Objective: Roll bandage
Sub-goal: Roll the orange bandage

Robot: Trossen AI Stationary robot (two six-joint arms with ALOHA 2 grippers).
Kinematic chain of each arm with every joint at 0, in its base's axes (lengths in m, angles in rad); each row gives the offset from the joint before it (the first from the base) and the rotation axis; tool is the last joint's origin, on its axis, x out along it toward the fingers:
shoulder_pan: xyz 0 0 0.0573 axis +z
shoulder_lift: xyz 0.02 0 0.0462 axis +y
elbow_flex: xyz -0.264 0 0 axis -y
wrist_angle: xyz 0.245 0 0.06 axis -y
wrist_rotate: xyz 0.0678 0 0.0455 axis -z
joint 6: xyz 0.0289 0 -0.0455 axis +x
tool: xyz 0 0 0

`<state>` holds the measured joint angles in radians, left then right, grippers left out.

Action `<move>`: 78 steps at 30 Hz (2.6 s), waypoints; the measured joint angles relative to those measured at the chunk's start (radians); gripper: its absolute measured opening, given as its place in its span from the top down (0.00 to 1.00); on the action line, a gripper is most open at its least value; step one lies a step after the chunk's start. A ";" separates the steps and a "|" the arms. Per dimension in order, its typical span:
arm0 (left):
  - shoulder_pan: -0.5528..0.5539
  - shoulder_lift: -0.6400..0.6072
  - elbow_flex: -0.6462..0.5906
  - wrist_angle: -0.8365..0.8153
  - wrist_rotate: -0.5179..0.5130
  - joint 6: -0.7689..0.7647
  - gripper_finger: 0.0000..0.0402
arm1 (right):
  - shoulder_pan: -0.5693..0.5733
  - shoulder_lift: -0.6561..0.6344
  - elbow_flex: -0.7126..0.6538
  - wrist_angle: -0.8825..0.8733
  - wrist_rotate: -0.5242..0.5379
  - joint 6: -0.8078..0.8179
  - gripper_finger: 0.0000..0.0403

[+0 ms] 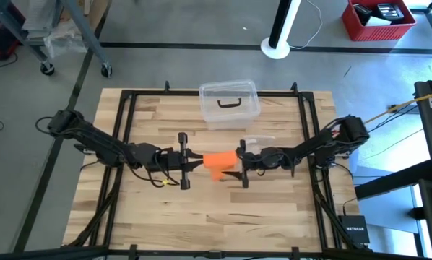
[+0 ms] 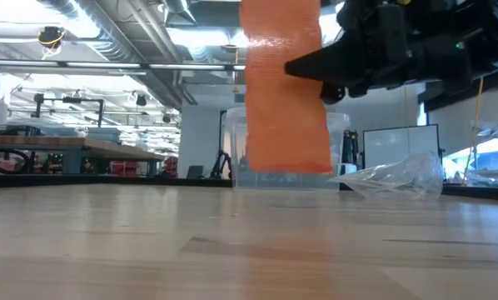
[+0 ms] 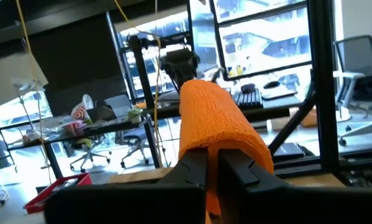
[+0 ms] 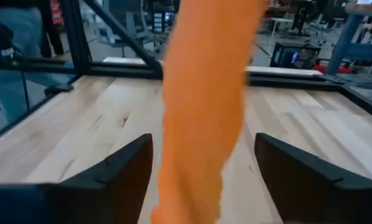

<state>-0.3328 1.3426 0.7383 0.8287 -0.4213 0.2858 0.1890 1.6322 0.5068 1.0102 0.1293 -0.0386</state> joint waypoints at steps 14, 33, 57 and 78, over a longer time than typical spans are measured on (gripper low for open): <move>-0.006 -0.096 0.000 -0.008 -0.016 0.037 0.98 | 0.035 0.027 0.036 -0.097 -0.015 -0.039 0.96; 0.131 -0.148 -0.010 -0.327 -0.171 0.141 1.00 | 0.352 -0.153 0.229 -0.403 0.160 -0.139 0.99; -0.051 0.062 -0.027 -0.201 -0.171 0.208 1.00 | 0.213 -0.215 0.743 -0.734 0.353 -0.475 1.00; -0.176 0.089 -0.026 -0.089 -0.156 0.365 1.00 | -0.179 -0.163 0.454 -0.762 -0.016 0.107 1.00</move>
<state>-0.5084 1.4319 0.7120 0.7399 -0.5773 0.6512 0.0105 1.4692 0.9603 0.2477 0.1129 0.0686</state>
